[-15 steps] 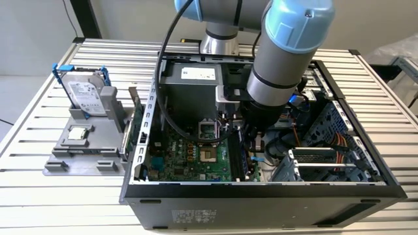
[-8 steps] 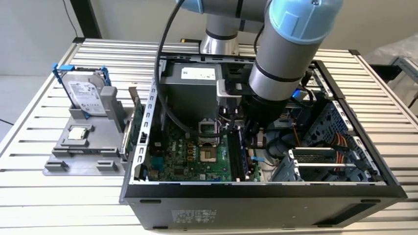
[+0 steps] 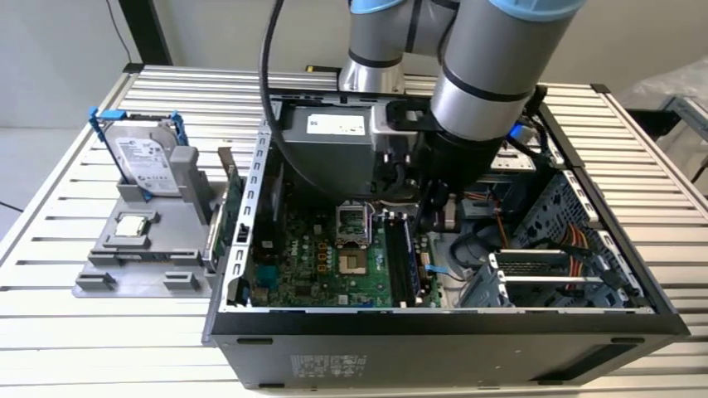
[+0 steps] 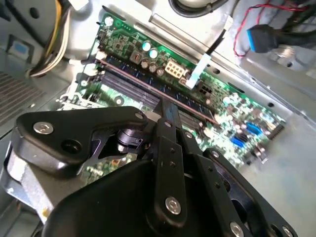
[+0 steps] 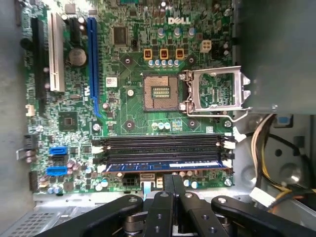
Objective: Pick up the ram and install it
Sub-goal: 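Press down the ram until it locks into place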
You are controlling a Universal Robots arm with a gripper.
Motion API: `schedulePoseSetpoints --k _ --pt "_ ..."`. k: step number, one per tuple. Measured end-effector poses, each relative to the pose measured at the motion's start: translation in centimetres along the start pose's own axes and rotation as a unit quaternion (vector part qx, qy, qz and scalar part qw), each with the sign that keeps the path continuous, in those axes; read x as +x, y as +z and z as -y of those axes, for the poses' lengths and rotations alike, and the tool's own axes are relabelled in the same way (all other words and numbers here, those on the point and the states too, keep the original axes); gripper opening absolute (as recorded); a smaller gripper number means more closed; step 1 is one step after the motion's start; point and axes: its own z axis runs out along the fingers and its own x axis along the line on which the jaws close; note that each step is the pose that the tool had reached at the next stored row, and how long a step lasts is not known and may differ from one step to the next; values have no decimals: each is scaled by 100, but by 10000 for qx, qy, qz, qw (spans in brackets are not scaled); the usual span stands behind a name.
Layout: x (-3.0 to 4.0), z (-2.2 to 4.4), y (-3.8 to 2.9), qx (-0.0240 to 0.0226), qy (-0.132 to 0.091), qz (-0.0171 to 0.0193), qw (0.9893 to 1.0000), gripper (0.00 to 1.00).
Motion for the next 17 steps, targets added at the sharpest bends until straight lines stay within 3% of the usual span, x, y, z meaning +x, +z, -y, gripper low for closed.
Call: schedulePoseSetpoints --k 8,11,17 --pt "-13 -6 -353 -2 0 0 10000 0" --pt "-14 -7 -392 -2 0 -1 10000 0" --pt "-14 -7 -404 -2 0 -1 10000 0"
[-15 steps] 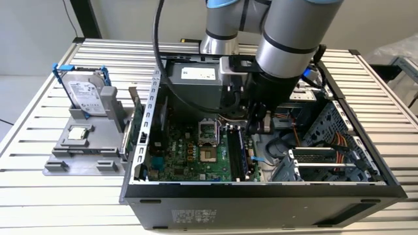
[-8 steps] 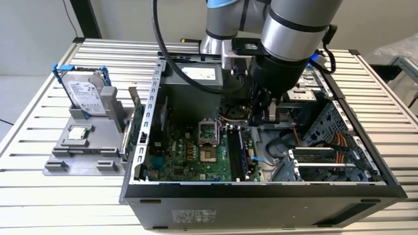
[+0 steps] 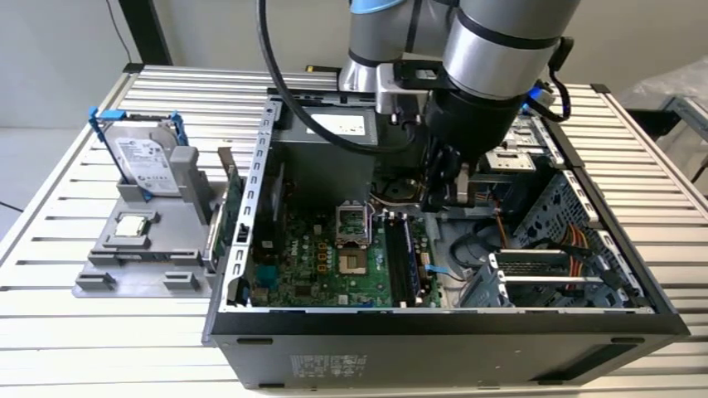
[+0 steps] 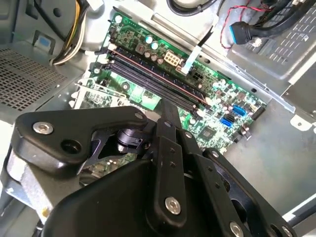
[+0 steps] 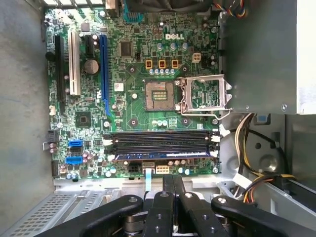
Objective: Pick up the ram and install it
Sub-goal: 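Press down the ram until it locks into place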
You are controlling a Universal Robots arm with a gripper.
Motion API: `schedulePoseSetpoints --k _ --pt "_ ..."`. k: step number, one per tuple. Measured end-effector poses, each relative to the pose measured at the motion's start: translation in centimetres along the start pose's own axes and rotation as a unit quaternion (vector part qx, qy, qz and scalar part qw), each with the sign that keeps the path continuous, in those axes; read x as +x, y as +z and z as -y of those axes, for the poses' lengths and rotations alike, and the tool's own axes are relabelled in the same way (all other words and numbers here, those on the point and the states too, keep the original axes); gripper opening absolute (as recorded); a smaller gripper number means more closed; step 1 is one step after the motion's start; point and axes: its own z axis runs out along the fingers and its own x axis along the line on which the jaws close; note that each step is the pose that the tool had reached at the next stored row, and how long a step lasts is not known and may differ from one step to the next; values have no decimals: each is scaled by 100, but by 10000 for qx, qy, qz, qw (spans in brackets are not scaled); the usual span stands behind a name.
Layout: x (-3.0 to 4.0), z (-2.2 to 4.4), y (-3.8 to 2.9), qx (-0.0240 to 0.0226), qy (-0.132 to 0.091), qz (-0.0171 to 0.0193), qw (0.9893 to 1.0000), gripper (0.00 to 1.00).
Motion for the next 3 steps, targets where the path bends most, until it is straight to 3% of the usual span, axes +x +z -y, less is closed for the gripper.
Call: schedulePoseSetpoints --k 3 --pt "0 0 -4 0 0 1 10000 0"
